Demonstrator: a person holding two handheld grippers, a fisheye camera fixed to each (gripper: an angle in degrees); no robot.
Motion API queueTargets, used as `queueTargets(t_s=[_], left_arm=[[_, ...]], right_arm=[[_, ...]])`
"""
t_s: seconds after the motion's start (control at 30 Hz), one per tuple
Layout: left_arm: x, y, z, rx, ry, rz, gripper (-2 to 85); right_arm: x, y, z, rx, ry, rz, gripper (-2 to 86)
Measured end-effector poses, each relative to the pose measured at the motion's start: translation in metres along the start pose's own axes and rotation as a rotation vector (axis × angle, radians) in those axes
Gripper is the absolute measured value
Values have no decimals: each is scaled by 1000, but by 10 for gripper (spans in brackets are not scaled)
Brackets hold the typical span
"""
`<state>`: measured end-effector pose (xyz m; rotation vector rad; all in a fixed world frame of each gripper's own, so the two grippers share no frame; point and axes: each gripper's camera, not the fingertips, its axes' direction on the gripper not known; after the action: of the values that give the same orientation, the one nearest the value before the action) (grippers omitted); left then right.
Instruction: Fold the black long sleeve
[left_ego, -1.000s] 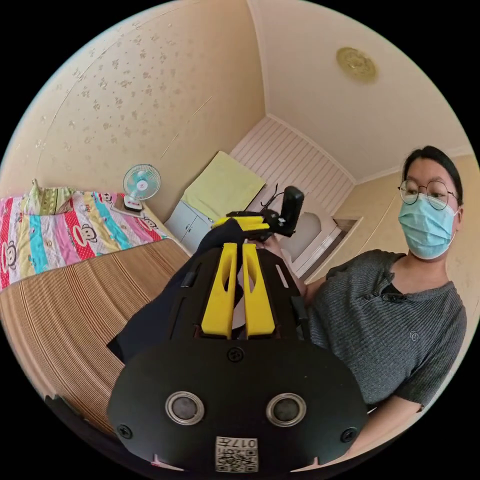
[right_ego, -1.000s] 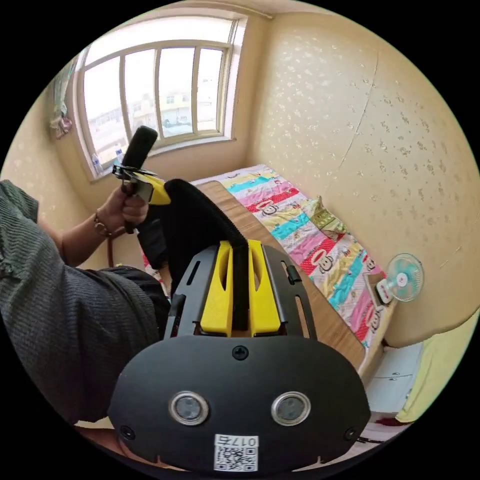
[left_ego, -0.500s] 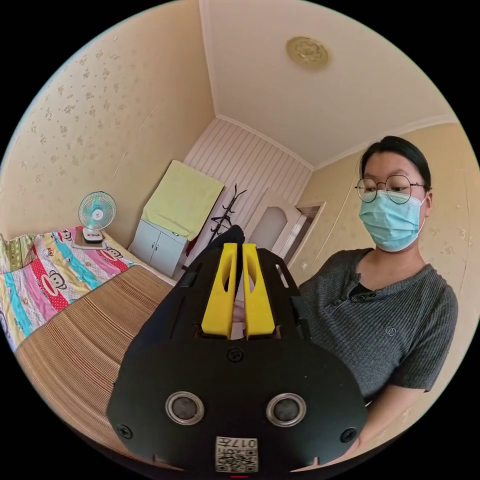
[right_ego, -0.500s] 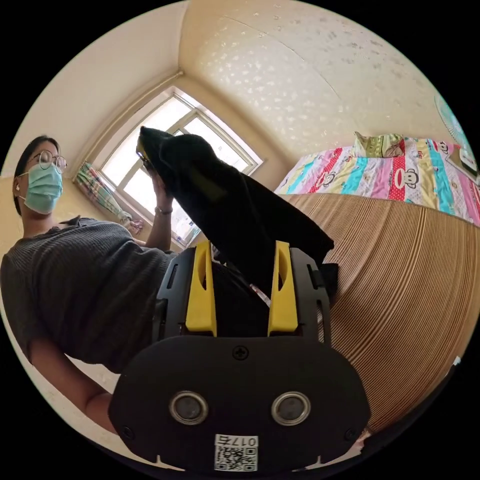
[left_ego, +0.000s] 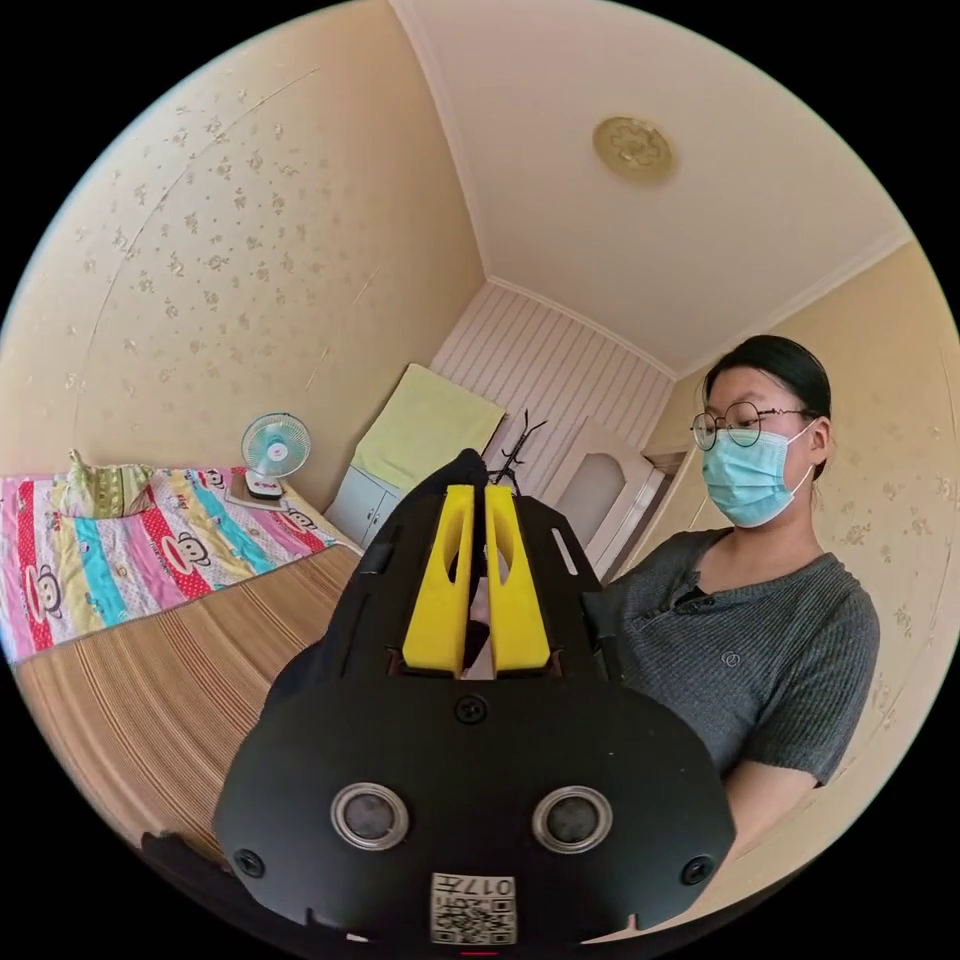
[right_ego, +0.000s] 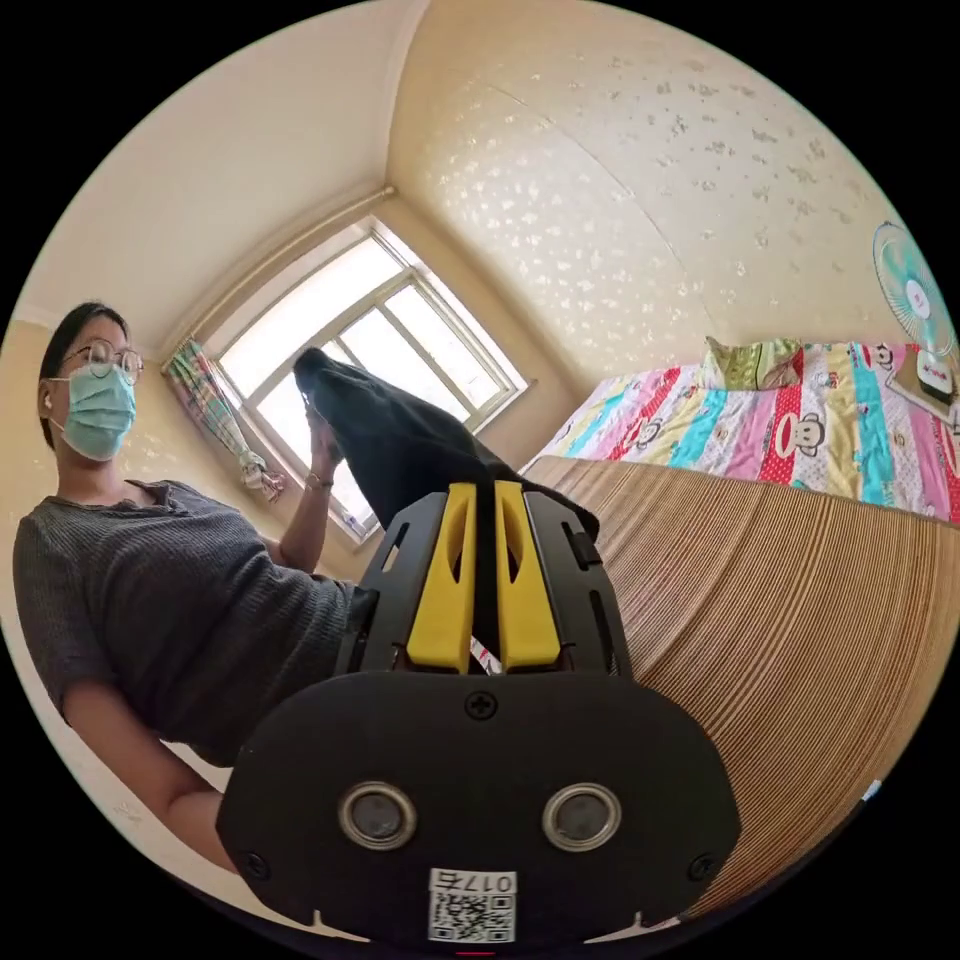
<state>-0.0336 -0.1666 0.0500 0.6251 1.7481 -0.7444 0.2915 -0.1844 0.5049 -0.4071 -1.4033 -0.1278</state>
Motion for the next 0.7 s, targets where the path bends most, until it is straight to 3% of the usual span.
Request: queueTargets(t_s=[0.13, 0.27, 0.37, 0.5, 0.57, 0.7], left_arm=[[-28, 22, -27, -56, 30, -99, -7], [-74, -32, -32, -81, -93, -213, -5], [-177, -121, -19, -85, -246, -422, 2], [-351, -232, 8, -89, -639, -599, 63], [-401, -249, 12, -117, -701, -677, 94], [-461, -224, 53, -349, -615, -733, 99]], right_arm=[[-24, -50, -45, -34, 28, -118, 32], [-30, -119, -62, -104, 235, -147, 31], [25, -184, -39, -206, 485, -39, 32], [160, -255, 23, -353, 763, 267, 42], [199, -258, 24, -287, 740, 354, 43], [258, -210, 19, -159, 398, 502, 22]])
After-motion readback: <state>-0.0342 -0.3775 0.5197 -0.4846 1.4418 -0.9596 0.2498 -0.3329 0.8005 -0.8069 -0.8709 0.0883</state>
